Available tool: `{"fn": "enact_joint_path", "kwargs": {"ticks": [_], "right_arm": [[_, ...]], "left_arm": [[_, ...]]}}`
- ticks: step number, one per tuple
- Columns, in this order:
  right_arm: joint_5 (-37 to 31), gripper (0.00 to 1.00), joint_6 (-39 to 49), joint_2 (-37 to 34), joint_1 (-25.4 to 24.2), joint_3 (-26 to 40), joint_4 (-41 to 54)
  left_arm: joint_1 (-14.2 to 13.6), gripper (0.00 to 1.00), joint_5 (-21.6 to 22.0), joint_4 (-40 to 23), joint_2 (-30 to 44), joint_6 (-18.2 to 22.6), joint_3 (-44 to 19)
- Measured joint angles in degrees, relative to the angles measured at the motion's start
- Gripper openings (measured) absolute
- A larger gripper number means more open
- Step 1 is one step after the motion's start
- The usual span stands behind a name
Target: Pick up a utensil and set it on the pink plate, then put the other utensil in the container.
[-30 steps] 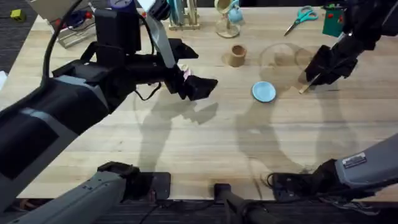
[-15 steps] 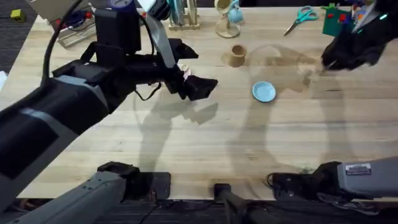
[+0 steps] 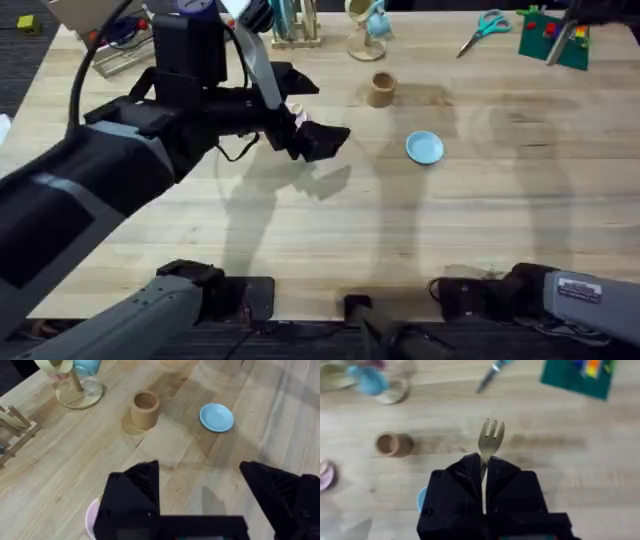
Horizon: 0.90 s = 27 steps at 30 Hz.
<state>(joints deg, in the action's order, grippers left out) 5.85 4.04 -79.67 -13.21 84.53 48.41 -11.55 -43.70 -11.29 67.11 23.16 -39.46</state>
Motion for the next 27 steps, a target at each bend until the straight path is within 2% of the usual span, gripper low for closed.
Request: {"fn": "enact_joint_path", "kwargs": {"ticks": [12,20,27], "right_arm": [[20.8,0.031,17.2,0.6,-0.4,0.5,-7.1],[42.4,0.031,24.6,-0.8,-5.2,0.6,-13.9],[57.8,0.031,29.8,-4.6,-6.5,0.6,-22.6]], "left_arm": [[0.0,0.975,0.0,0.0,0.0,0.0,0.0],[0.0,0.975,0.0,0.0,0.0,0.0,0.0],[0.0,0.975,0.0,0.0,0.0,0.0,0.0]]}}
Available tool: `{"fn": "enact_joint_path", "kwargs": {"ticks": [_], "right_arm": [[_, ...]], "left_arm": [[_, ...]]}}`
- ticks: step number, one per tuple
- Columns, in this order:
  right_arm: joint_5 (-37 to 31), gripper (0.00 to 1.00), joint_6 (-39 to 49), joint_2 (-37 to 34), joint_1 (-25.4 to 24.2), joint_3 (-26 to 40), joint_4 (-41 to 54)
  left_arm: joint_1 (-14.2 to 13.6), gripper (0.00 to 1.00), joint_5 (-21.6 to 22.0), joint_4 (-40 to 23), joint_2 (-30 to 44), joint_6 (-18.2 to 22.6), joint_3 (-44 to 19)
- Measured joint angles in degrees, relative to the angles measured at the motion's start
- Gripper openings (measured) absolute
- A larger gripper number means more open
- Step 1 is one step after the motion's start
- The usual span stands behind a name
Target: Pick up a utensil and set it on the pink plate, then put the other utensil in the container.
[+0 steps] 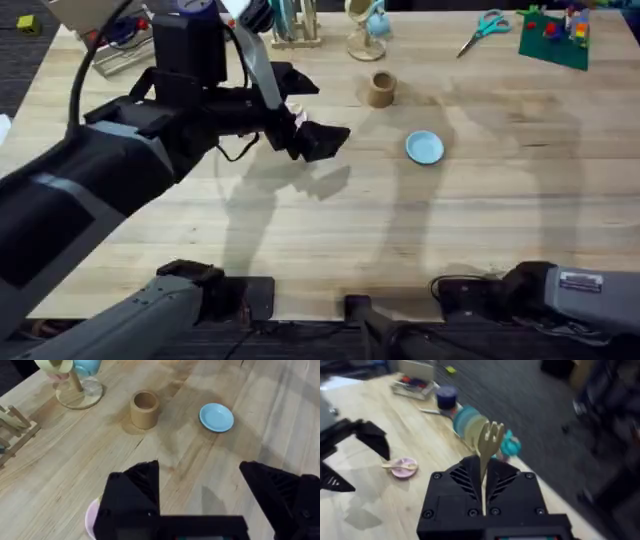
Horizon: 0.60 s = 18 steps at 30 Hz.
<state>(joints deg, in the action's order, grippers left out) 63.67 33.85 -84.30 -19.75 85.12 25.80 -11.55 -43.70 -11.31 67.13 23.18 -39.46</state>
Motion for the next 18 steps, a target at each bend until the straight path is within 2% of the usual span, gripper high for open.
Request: {"fn": "enact_joint_path", "kwargs": {"ticks": [5,9,18], "right_arm": [[12.1,0.031,1.2,-4.2,-0.1,0.0,-8.8],[18.9,0.031,1.4,-8.7,0.0,0.1,-13.4],[22.8,0.031,2.0,-15.3,1.7,0.1,-17.9]], "left_arm": [[0.0,0.975,0.0,0.0,0.0,0.0,0.0],[0.0,0.974,0.0,0.0,0.0,0.0,0.0],[0.0,0.974,0.0,0.0,0.0,0.0,0.0]]}}
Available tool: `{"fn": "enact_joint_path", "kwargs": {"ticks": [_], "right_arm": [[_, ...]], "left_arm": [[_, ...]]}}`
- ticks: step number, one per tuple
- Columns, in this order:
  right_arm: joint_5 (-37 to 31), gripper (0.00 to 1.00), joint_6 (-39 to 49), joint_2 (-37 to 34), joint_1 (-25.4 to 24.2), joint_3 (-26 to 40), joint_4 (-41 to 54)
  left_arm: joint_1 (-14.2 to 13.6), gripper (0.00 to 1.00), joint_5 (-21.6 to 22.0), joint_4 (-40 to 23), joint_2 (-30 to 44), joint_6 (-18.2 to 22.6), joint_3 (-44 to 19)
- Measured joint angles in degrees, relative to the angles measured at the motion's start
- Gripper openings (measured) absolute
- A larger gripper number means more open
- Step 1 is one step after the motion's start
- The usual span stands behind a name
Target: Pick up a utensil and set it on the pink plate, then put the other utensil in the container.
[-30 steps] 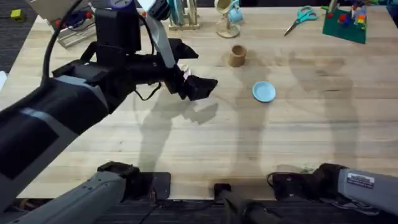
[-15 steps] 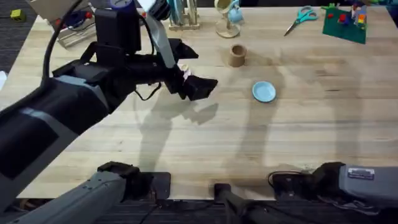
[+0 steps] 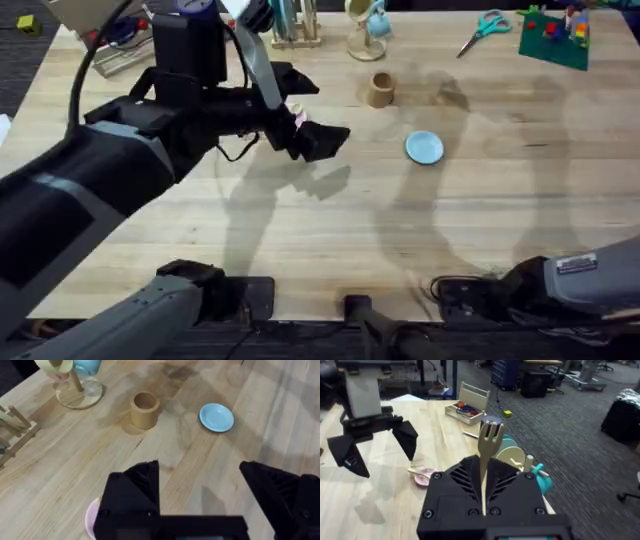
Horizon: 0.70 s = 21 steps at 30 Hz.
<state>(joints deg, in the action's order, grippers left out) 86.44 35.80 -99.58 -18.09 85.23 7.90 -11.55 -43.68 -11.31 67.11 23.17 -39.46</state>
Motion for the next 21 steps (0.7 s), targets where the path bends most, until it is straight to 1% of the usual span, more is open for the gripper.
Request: {"fn": "enact_joint_path", "kwargs": {"ticks": [12,21], "right_arm": [[0.8,0.031,5.0,-2.8,4.5,0.0,-1.2],[0.8,0.031,6.5,-7.5,7.8,0.0,-1.7]], "left_arm": [[0.0,0.974,0.0,0.0,0.0,0.0,0.0],[0.0,0.975,0.0,0.0,0.0,0.0,0.0]]}}
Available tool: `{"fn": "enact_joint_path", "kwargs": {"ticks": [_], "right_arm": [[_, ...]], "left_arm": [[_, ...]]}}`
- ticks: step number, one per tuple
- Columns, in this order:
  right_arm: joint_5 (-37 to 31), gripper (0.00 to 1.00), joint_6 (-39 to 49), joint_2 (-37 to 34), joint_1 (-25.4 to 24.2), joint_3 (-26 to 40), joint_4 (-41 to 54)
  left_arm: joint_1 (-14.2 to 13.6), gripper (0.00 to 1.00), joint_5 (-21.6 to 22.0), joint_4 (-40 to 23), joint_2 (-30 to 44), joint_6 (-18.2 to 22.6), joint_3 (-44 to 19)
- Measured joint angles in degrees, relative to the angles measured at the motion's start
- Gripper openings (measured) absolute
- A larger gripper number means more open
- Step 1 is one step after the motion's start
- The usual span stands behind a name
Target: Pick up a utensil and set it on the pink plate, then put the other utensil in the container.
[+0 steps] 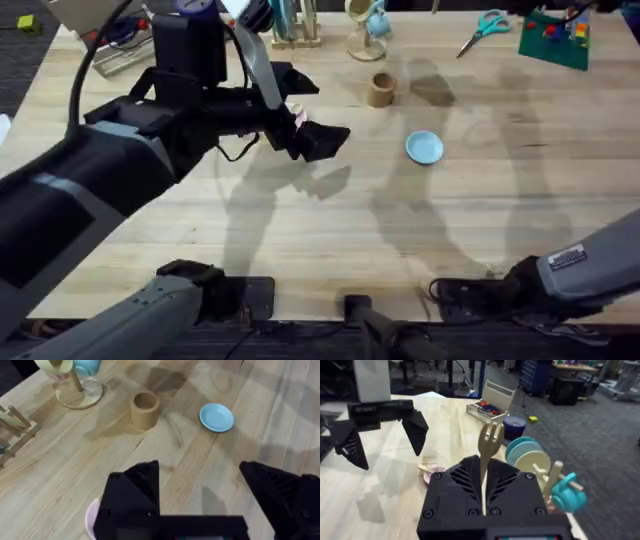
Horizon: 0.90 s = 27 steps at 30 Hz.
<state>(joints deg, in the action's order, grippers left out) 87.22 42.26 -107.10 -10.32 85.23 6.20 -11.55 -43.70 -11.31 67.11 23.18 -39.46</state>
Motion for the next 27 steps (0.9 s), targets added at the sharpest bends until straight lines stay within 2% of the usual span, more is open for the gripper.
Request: {"fn": "enact_joint_path", "kwargs": {"ticks": [7,10,18,27], "right_arm": [[0.0,0.031,0.1,-4.1,1.5,0.0,0.5],[0.0,0.031,1.5,-4.5,2.0,0.0,3.6],[-0.9,0.031,16.4,-5.0,2.8,0.1,25.6],[-3.9,0.031,28.4,-10.9,3.9,0.1,27.9]], "left_arm": [[0.0,0.975,0.0,0.0,0.0,0.0,0.0],[0.0,0.975,0.0,0.0,0.0,0.0,0.0],[0.0,0.975,0.0,0.0,0.0,0.0,0.0],[0.0,0.975,0.0,0.0,0.0,0.0,0.0]]}}
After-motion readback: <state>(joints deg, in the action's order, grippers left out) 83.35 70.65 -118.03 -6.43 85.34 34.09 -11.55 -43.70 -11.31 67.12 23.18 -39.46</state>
